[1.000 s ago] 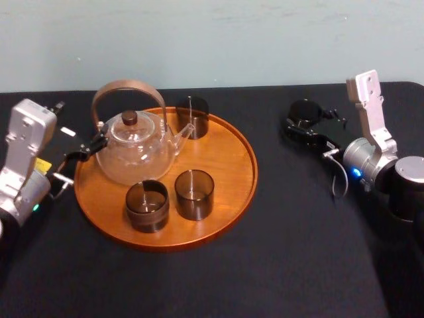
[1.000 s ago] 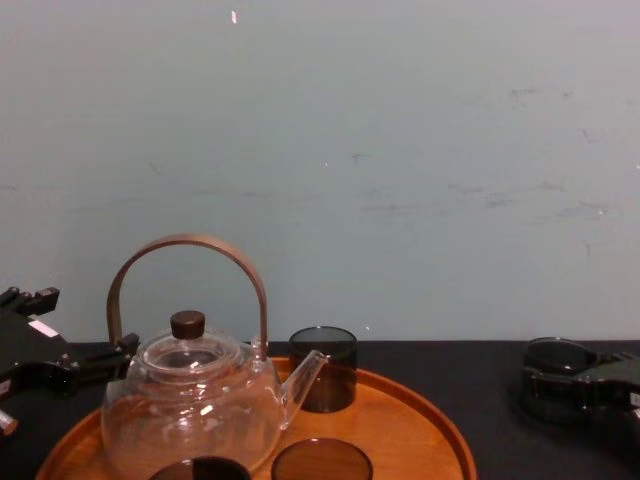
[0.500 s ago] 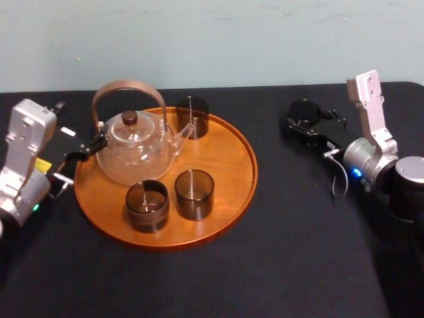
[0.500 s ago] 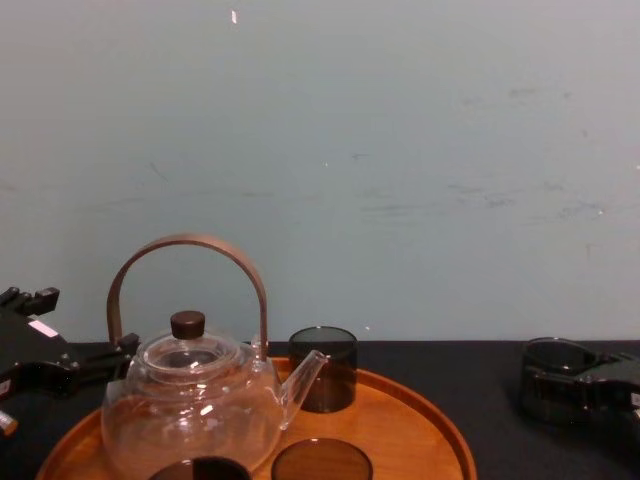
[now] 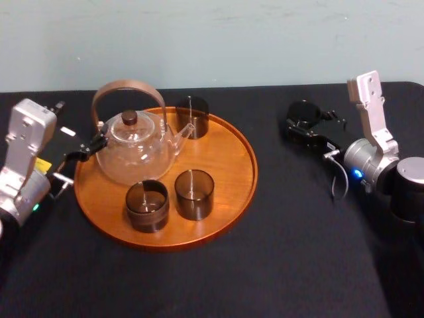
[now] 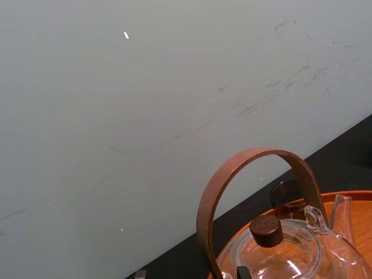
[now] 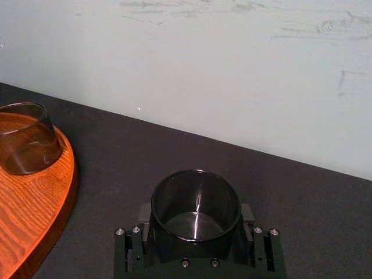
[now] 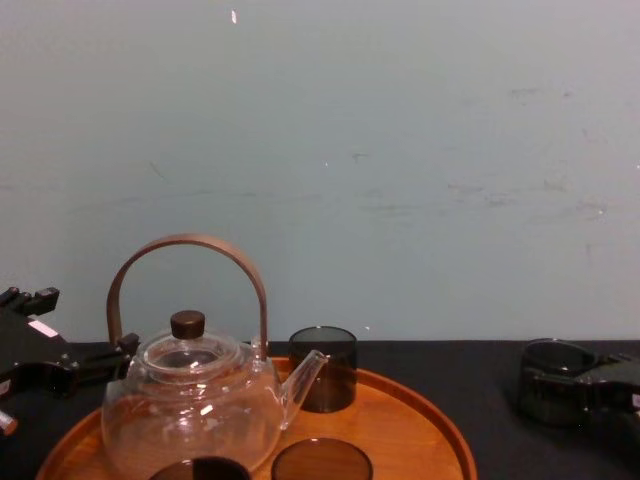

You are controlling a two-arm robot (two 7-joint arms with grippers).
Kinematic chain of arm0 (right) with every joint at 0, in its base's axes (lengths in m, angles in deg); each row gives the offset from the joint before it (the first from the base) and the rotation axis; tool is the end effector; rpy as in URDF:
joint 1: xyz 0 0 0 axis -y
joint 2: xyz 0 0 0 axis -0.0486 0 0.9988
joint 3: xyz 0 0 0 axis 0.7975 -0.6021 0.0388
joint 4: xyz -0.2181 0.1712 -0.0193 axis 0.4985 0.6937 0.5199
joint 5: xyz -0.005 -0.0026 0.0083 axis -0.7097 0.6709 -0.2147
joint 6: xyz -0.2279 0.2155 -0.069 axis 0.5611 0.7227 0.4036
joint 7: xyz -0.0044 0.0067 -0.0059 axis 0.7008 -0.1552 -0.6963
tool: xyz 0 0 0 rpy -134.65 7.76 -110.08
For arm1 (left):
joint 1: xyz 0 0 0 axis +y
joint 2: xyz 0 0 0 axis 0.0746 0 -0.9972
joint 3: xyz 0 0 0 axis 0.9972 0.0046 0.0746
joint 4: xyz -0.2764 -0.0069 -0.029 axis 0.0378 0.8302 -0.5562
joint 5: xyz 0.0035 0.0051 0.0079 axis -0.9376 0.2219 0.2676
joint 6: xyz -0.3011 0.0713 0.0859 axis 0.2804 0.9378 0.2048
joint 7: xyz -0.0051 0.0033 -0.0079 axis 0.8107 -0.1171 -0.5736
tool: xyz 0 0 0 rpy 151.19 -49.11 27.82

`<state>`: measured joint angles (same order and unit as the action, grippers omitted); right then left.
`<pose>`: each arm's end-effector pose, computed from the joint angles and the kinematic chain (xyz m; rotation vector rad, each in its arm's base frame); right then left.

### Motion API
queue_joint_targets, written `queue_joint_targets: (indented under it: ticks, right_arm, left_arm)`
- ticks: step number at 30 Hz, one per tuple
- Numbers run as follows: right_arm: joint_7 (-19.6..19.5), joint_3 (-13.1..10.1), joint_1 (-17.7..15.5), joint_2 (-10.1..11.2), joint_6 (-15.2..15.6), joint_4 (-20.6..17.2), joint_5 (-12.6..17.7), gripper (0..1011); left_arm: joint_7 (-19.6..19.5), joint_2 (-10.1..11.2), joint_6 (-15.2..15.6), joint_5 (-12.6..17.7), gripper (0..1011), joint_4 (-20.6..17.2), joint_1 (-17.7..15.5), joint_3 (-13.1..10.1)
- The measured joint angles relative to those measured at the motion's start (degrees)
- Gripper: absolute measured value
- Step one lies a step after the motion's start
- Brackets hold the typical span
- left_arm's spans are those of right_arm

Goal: Pick up the glass from the table and place it on the tray.

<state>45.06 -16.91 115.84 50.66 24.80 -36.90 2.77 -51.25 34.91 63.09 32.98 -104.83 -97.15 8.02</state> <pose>0.4570 -0.0643 -0.3223 -0.2461 0.1009 -1.1594 0.3677 0.0725 -0.2948 0.3046 -0.2848 1.2479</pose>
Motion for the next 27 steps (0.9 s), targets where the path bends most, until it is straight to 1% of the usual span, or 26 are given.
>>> queue_joint_targets:
  ticks: [3, 6, 7, 9, 12, 13, 19, 25, 27]
  right_arm:
    - [0.01, 0.09, -0.53, 0.27, 0.49, -1.25, 0.01, 898]
    - [0.07, 0.40, -1.85, 0.85, 1.68, -4.30, 0.02, 898]
    - [0.07, 0.40, -1.85, 0.85, 1.68, -4.30, 0.02, 898]
    - [0.08, 0.71, -3.19, 1.31, 2.73, -7.29, 0.03, 898]
    - [0.03, 0.97, -4.25, 1.64, 3.51, -9.72, 0.07, 898]
    - [0.01, 1.19, -5.04, 1.86, 4.04, -11.43, 0.08, 898]
    - [0.02, 2.26, -7.53, 2.68, 5.44, -17.35, 0.18, 898]
    - [0.23, 3.45, -9.41, 3.19, 6.11, -21.81, 0.46, 898]
    - [0.29, 3.72, -9.75, 3.28, 6.25, -22.59, 0.57, 898]
  left_arm:
    - [0.00, 0.00, 0.00, 0.00, 1010, 0.00, 0.00, 0.00]
    - [0.00, 0.00, 0.00, 0.00, 1009, 0.00, 0.00, 0.00]
    - [0.00, 0.00, 0.00, 0.00, 1010, 0.00, 0.00, 0.00]
    - [0.00, 0.00, 0.00, 0.00, 1009, 0.00, 0.00, 0.00]
    - [0.00, 0.00, 0.00, 0.00, 1010, 0.00, 0.00, 0.00]
    - [0.00, 0.00, 0.00, 0.00, 1010, 0.00, 0.00, 0.00]
    - [0.00, 0.00, 0.00, 0.00, 1009, 0.00, 0.00, 0.00]
    - [0.00, 0.00, 0.00, 0.00, 1010, 0.00, 0.00, 0.00]
    - [0.00, 0.00, 0.00, 0.00, 1009, 0.00, 0.00, 0.00]
